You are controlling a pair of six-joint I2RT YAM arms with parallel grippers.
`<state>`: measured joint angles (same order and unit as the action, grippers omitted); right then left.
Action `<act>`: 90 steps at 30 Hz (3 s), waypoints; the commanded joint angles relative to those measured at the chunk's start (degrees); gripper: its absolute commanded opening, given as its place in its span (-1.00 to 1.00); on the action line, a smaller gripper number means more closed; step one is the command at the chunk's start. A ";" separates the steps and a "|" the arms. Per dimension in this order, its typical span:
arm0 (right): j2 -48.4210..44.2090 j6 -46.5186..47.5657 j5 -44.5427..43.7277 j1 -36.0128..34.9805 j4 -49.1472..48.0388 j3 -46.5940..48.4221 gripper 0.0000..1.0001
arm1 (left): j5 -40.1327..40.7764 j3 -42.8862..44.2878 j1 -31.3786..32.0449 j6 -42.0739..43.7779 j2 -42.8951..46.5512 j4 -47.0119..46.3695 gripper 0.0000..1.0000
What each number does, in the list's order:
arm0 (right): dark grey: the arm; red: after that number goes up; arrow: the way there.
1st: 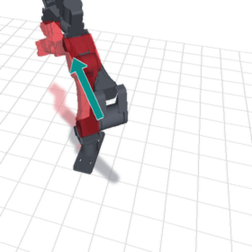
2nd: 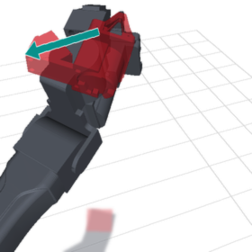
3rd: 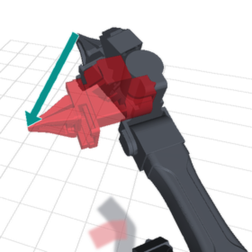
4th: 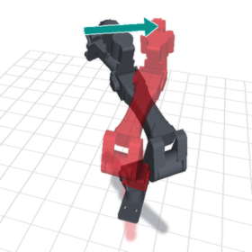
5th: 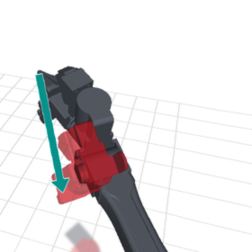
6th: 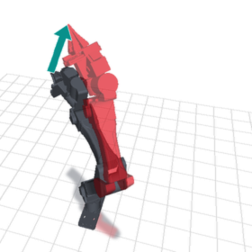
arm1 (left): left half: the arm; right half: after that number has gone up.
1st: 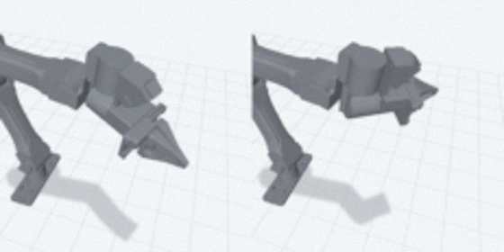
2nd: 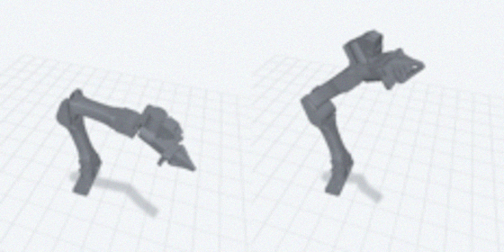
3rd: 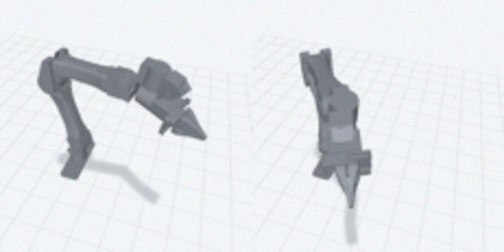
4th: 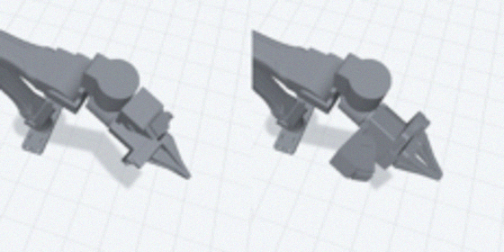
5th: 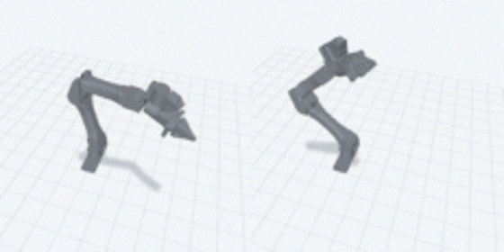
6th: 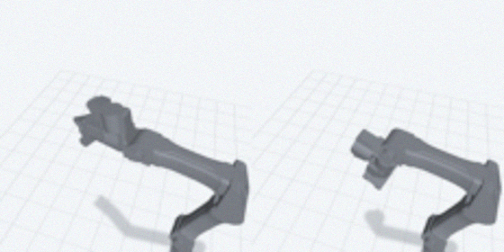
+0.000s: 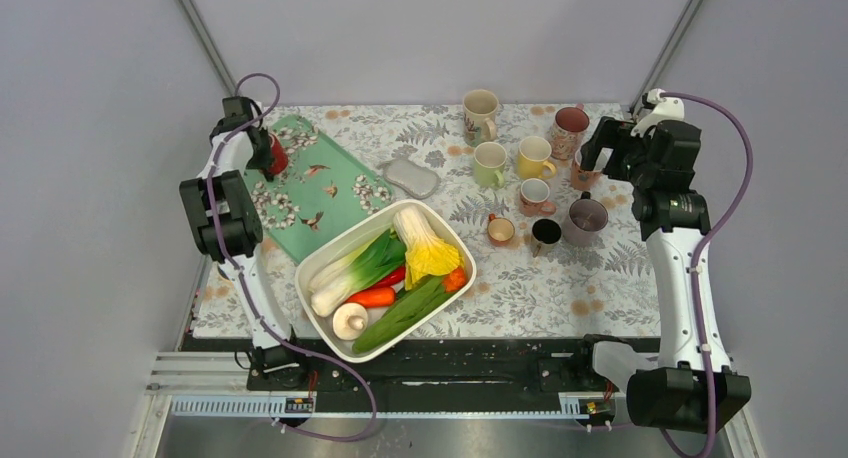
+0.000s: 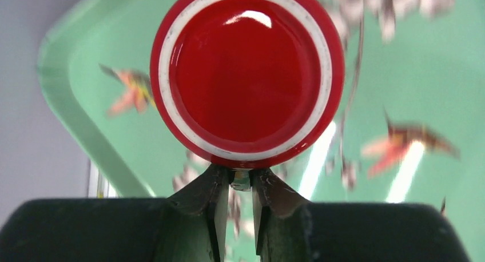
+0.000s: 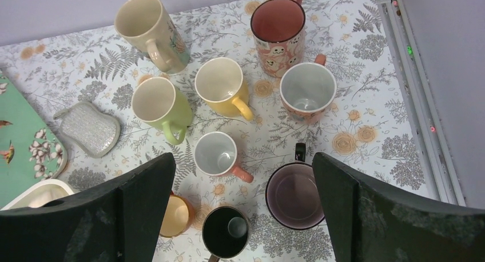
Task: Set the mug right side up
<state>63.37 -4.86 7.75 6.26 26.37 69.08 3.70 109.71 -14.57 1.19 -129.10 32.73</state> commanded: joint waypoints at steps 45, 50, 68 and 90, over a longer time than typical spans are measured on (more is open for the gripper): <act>5.21 -23.67 10.18 -34.69 -30.47 -9.60 0.98 | -38.15 -22.25 6.25 -5.44 31.85 -0.01 -1.00; 17.51 -34.01 17.21 -39.00 -44.71 -4.88 0.98 | -42.04 -21.97 10.77 -5.18 35.98 1.94 -1.00; 37.84 -64.07 22.58 -40.29 -84.15 2.90 0.92 | -55.85 -23.53 24.43 -9.07 44.86 2.78 -1.00; 16.16 -5.82 0.60 -34.94 -5.93 18.48 -1.00 | -31.00 -26.00 23.01 8.30 49.49 11.00 0.98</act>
<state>83.94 -34.30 22.17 -31.57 -9.63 74.67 -39.03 84.03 9.47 2.55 -83.66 43.62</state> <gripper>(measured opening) 0.207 0.988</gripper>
